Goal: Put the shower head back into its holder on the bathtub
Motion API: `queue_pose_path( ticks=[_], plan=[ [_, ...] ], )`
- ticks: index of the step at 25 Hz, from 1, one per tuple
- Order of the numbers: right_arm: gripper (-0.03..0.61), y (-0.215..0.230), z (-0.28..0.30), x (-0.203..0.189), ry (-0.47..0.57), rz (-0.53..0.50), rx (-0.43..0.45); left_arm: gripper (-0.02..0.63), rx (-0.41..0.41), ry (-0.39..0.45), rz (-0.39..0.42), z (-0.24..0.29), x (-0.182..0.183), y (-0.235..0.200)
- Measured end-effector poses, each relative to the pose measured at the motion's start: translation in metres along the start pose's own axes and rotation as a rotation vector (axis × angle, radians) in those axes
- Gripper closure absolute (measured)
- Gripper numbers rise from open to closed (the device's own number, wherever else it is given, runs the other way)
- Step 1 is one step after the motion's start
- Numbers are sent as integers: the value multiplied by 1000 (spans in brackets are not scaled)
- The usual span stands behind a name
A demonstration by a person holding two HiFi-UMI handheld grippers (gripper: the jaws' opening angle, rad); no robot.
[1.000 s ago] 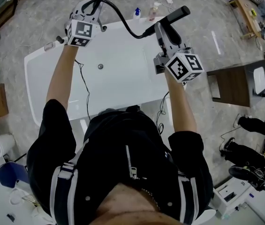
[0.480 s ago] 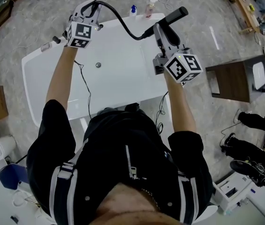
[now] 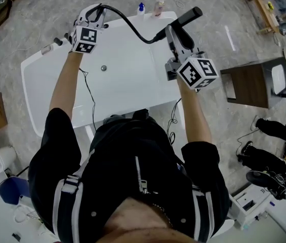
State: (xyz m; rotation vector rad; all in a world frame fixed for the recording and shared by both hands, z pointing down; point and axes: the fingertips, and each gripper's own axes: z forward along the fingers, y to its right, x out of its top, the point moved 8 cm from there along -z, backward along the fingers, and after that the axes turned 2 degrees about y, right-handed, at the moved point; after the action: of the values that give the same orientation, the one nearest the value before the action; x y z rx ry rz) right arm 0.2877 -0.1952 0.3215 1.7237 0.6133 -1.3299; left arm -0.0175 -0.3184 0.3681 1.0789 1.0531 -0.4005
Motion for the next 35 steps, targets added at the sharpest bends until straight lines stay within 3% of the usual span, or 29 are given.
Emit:
queue_pose_path(
  ticks=[13, 35],
  plan=[
    [451, 1, -11, 0, -4, -28, -24, 535, 7, -84, -104, -2, -45, 18],
    [451, -3, -16, -3, -21, -50, -76, 535, -41, -203, -195, 12, -115, 44]
  ],
)
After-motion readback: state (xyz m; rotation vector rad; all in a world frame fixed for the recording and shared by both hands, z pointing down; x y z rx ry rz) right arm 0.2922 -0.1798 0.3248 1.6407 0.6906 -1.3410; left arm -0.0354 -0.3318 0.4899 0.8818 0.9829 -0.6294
